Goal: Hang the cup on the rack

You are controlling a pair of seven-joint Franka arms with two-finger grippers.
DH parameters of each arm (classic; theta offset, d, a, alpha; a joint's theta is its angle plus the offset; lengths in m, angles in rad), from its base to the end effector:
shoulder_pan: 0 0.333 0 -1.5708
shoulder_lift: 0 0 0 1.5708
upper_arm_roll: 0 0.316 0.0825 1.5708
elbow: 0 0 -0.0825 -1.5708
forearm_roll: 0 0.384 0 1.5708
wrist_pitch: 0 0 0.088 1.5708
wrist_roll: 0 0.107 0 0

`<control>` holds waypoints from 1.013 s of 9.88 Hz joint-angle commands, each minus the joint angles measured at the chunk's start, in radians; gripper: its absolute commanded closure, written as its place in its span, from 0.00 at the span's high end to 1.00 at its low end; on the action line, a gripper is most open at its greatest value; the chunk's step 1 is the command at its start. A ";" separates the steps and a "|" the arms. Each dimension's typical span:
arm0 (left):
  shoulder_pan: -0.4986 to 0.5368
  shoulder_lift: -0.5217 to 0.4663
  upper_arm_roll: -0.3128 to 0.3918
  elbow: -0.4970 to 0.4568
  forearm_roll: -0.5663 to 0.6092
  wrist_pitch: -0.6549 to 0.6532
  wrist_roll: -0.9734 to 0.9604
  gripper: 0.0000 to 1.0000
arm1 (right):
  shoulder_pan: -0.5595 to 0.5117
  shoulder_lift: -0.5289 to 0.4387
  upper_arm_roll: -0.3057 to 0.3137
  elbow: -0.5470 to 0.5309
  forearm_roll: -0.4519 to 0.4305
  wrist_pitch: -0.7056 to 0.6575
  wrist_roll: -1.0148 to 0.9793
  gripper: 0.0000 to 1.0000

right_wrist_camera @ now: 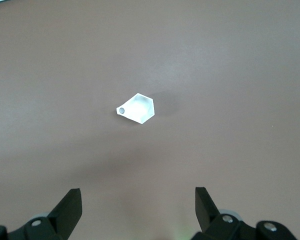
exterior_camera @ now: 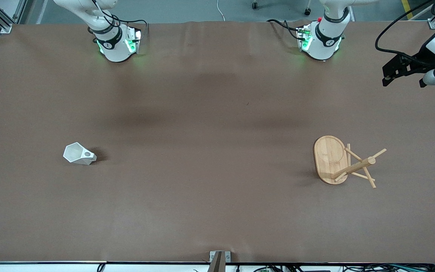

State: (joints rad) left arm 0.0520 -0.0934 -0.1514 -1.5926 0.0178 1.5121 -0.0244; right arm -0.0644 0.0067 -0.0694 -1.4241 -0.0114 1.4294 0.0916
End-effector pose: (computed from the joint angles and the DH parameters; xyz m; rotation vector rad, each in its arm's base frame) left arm 0.5167 -0.0538 0.6587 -3.1084 0.1139 -0.0214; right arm 0.5362 -0.0734 0.6766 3.1097 -0.3545 -0.0026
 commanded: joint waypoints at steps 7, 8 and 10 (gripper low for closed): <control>0.003 0.014 0.009 -0.006 0.017 -0.074 0.012 1.00 | -0.017 0.002 0.005 0.005 0.025 0.002 -0.001 1.00; 0.005 0.011 0.009 -0.010 0.014 -0.081 0.012 1.00 | -0.015 0.010 0.000 -0.005 0.028 0.014 -0.003 1.00; 0.005 0.012 0.009 -0.009 0.014 -0.078 0.009 1.00 | -0.012 0.029 0.002 -0.103 0.025 0.096 -0.022 1.00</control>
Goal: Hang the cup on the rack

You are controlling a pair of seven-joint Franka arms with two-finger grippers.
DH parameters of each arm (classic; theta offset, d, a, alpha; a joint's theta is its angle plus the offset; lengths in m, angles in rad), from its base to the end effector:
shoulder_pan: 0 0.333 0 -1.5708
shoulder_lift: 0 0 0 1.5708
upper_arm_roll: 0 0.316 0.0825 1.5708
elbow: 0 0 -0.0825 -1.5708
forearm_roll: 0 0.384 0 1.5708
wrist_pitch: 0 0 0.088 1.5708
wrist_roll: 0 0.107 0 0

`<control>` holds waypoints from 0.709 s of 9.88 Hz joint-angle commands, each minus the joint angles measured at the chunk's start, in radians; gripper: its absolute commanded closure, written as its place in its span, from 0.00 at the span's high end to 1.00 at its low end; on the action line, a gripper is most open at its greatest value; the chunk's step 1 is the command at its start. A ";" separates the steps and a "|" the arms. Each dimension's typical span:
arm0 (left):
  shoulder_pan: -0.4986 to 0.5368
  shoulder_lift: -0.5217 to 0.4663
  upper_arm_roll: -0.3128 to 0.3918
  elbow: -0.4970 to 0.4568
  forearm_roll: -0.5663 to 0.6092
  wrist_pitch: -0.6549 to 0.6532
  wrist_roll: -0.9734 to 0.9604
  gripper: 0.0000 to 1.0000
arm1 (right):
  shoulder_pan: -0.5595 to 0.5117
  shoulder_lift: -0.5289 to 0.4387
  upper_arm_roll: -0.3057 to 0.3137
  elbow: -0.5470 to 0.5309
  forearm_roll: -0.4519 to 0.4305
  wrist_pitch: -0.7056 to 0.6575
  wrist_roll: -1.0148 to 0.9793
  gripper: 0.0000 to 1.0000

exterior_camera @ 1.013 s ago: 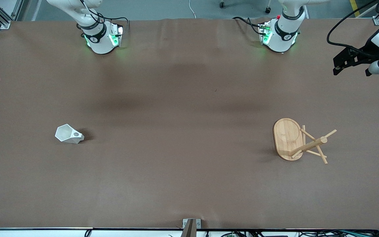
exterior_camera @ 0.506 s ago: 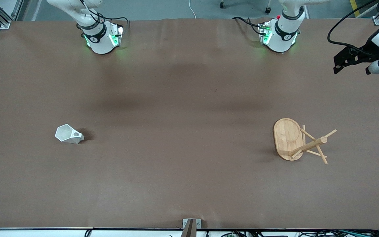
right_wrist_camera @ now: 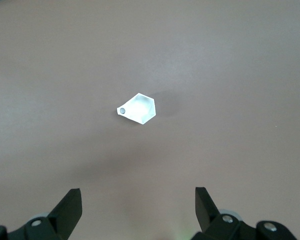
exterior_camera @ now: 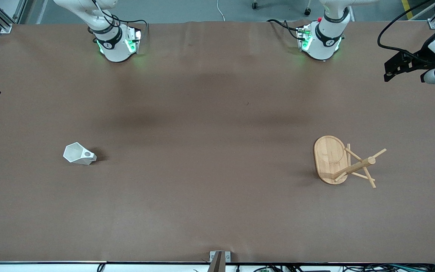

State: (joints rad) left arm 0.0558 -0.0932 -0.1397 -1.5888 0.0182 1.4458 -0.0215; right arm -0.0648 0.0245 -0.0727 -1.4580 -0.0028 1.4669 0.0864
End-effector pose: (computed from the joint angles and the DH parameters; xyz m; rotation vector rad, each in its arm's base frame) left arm 0.5104 -0.0447 0.6547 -3.1056 0.0927 0.0761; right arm 0.5466 -0.0754 0.6546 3.1177 -0.3509 -0.0245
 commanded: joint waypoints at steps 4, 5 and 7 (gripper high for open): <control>0.026 0.013 -0.004 -0.013 0.002 -0.007 0.009 1.00 | -0.053 0.073 0.004 -0.396 0.018 0.448 -0.186 1.00; 0.026 0.012 -0.004 -0.014 0.002 -0.010 0.012 1.00 | -0.059 0.103 0.002 -0.457 0.018 0.548 -0.189 1.00; 0.035 0.015 -0.003 -0.013 0.002 -0.011 0.070 1.00 | -0.055 0.158 0.004 -0.597 0.018 0.793 -0.189 1.00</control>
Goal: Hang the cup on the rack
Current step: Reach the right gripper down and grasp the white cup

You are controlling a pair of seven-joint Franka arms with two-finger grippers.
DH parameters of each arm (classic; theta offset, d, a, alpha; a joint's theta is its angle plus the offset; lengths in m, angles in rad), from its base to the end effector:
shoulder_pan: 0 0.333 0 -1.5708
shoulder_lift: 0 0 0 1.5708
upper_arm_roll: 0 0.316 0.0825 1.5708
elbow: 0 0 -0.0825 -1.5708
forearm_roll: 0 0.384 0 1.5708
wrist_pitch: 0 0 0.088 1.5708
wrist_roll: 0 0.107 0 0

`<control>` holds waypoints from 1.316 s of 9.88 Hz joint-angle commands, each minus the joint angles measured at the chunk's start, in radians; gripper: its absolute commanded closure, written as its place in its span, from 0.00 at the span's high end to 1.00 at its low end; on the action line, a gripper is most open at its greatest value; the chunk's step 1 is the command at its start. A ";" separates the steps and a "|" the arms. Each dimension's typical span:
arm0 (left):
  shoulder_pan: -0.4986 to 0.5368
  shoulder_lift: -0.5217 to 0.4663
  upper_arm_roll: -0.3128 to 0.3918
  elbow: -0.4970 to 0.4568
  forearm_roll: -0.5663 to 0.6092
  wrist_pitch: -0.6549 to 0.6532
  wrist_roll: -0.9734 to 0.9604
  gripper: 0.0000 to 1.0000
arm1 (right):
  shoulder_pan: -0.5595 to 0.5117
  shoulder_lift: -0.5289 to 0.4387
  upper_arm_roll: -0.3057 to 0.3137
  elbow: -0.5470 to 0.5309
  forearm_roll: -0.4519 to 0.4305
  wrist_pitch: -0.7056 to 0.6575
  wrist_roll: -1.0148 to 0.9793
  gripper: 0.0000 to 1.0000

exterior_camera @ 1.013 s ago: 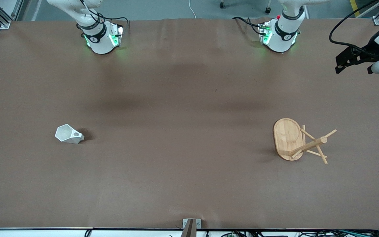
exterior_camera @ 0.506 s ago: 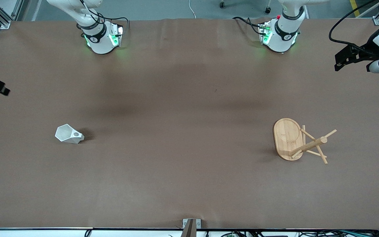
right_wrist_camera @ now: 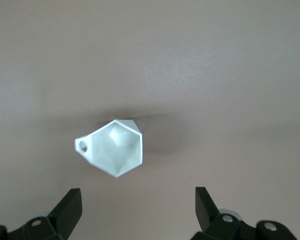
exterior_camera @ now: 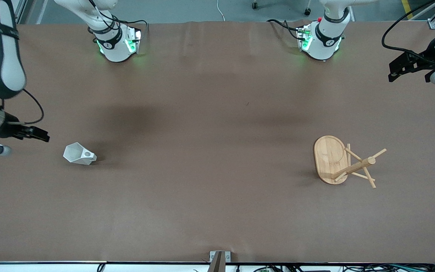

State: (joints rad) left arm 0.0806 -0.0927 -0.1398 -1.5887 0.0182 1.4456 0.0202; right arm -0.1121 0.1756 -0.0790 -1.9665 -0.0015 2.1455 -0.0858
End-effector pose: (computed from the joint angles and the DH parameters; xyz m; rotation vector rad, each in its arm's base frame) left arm 0.5114 -0.0320 0.6545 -3.1063 0.1191 0.0788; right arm 0.5819 -0.1112 0.3851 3.1220 -0.1613 0.0029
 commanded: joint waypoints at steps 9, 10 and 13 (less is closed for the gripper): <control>0.010 0.015 -0.003 -0.013 0.003 -0.039 0.032 1.00 | 0.003 0.197 0.018 -0.137 0.020 0.356 -0.017 0.48; 0.011 0.016 -0.003 -0.011 0.003 -0.045 0.033 1.00 | 0.000 0.205 0.018 -0.138 0.020 0.379 -0.015 0.40; 0.024 0.018 -0.001 -0.007 0.003 -0.045 0.043 1.00 | -0.003 0.219 0.018 -0.134 0.023 0.406 -0.008 0.01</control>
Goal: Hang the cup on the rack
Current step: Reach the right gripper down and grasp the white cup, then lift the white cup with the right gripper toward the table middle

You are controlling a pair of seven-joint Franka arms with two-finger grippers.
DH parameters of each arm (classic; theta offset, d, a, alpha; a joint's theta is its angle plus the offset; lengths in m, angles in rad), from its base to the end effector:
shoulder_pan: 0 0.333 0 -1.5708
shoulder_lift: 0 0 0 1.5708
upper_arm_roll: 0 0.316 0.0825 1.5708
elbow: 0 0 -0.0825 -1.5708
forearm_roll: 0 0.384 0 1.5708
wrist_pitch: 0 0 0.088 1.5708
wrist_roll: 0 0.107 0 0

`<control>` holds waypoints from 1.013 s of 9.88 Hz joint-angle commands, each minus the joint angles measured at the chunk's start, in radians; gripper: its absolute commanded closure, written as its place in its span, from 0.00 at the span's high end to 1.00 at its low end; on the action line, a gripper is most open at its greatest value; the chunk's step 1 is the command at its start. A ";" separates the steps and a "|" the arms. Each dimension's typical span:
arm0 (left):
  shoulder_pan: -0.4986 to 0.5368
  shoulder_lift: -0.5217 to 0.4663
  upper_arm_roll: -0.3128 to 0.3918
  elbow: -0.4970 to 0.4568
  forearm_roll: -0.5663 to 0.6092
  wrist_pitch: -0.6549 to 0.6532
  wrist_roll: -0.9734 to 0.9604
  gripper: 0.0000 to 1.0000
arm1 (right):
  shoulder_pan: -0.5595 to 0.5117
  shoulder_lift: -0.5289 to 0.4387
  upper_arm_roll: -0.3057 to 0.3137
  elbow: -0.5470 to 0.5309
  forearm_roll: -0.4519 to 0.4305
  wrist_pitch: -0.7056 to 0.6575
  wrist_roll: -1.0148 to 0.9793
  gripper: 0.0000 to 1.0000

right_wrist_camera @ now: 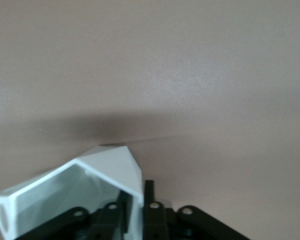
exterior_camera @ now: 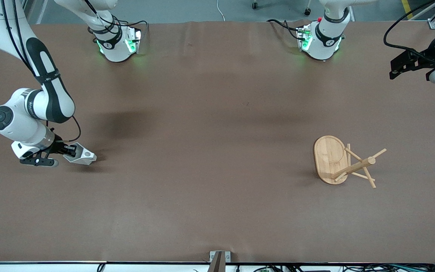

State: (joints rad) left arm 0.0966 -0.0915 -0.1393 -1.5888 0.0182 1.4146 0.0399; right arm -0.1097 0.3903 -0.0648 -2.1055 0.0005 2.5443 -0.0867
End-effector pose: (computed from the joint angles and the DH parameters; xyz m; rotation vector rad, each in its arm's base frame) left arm 0.5088 -0.0233 0.6514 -3.1056 0.1234 0.1299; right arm 0.5778 -0.1014 0.2347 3.1077 -0.1286 0.0711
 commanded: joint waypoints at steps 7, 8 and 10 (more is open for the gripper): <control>0.040 0.024 0.000 -0.007 0.002 -0.016 0.050 1.00 | 0.021 -0.021 0.056 0.402 0.159 -0.591 -0.015 0.01; 0.040 0.026 0.000 -0.005 0.000 -0.014 0.064 1.00 | 0.036 -0.022 0.057 0.439 0.270 -0.658 -0.010 0.01; 0.034 0.026 -0.002 -0.005 -0.017 -0.014 0.064 1.00 | 0.097 -0.042 0.062 0.452 0.471 -0.728 -0.005 0.01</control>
State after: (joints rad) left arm 0.1322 -0.0856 -0.1377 -1.5888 0.0137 1.4136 0.0919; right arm -0.0464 0.3627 -0.0050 -1.6511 0.3789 1.8450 -0.0908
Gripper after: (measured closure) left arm 0.000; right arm 0.956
